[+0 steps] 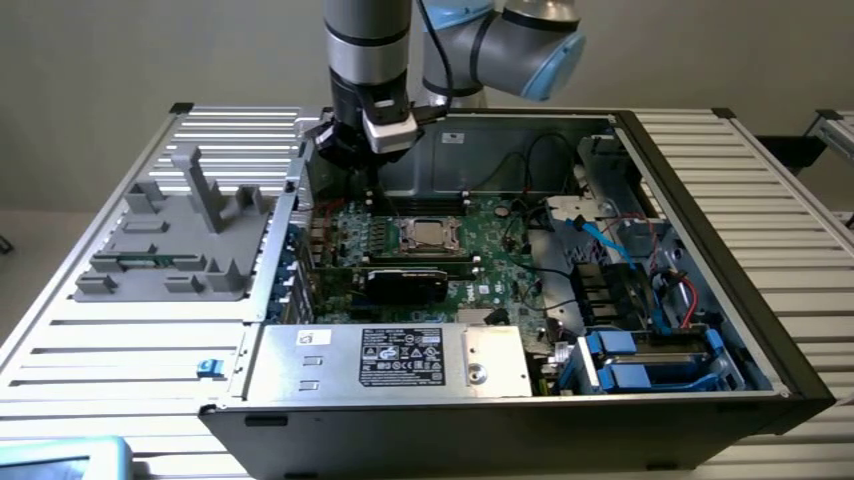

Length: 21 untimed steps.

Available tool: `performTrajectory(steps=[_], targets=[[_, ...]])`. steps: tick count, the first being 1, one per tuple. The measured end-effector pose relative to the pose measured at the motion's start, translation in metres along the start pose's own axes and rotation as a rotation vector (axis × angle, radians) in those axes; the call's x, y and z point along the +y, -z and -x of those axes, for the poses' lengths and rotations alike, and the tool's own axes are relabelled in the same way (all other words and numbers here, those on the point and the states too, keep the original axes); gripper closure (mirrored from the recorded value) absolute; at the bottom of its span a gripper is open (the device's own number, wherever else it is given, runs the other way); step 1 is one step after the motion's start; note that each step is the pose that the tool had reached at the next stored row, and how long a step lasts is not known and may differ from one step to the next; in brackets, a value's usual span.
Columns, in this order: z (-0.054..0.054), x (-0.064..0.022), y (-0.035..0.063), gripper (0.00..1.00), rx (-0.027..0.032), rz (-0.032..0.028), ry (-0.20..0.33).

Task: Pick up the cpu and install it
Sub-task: 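Install the first cpu locking lever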

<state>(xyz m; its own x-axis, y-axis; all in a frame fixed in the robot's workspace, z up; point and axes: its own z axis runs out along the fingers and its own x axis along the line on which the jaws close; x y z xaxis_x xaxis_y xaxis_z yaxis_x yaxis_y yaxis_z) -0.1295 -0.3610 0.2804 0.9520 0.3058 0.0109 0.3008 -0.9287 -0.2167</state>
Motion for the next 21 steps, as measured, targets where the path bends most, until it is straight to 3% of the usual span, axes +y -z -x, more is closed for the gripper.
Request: performTrajectory(steps=[4,5,9,11,21], targets=[[0.0,0.001,-0.006,0.89,0.003,-0.0034,-0.011],[0.0,0.0011,-0.0068,0.89,0.005,-0.0072,-0.015],[0.001,0.0013,-0.009,0.89,0.0158,-0.0332,-0.026],[0.001,0.0015,-0.0106,0.89,0.0201,-0.0423,-0.032],[0.002,0.0038,-0.0212,0.89,0.0294,-0.066,-0.051]])
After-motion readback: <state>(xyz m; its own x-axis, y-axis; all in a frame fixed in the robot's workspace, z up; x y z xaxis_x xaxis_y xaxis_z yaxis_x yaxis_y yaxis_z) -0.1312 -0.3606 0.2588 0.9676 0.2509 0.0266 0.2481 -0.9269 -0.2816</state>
